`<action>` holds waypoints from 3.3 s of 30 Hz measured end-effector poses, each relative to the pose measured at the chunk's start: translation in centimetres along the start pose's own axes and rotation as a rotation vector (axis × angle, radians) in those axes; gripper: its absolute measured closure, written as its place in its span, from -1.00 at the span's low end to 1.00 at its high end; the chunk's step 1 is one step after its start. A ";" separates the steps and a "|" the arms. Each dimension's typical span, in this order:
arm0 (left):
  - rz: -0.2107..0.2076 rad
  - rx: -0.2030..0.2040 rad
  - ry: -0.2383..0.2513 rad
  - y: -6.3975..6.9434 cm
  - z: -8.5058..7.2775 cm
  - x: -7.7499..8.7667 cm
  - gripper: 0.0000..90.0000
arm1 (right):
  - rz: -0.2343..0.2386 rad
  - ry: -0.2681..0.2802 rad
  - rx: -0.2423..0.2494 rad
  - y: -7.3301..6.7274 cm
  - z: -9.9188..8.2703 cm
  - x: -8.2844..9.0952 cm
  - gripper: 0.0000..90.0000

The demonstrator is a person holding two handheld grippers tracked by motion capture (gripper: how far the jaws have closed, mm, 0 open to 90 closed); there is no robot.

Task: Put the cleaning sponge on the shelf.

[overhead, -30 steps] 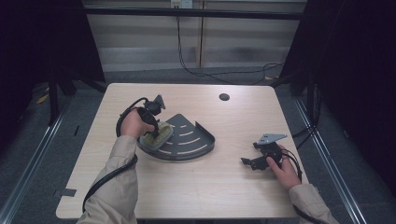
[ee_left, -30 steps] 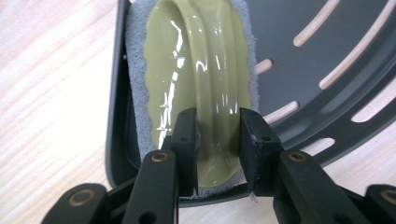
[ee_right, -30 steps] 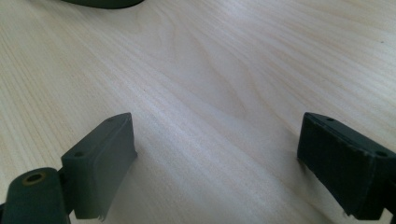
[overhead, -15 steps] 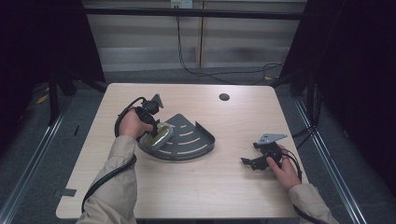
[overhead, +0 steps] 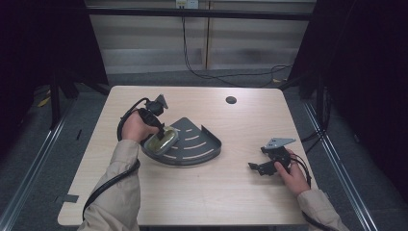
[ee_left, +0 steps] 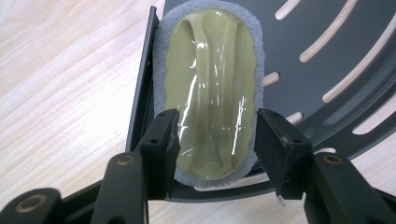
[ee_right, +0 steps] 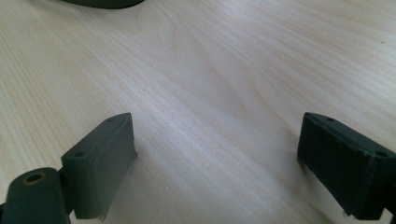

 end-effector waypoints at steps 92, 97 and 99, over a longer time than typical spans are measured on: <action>-0.067 0.126 0.073 -3.5 -14.3 -2.4 -0.47 | 0.000 -0.002 0.001 0.0 0.0 0.0 -0.76; -0.076 0.129 0.072 -3.6 -15.1 -3.1 -0.48 | 0.000 -0.002 0.001 0.0 0.0 0.0 -0.76; -0.068 0.127 0.079 -3.7 -15.3 -3.2 -0.48 | 0.000 -0.002 0.001 0.0 0.0 0.0 -0.76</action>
Point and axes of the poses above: each handheld gripper's, and its own axes: x roughly backward along the jaws, z roughly out of its top, y roughly to its right, the point moved 6 cm from there along -x, roughly forward along the jaws, and after that the axes turned 12 degrees about x, right-handed, at the moved point
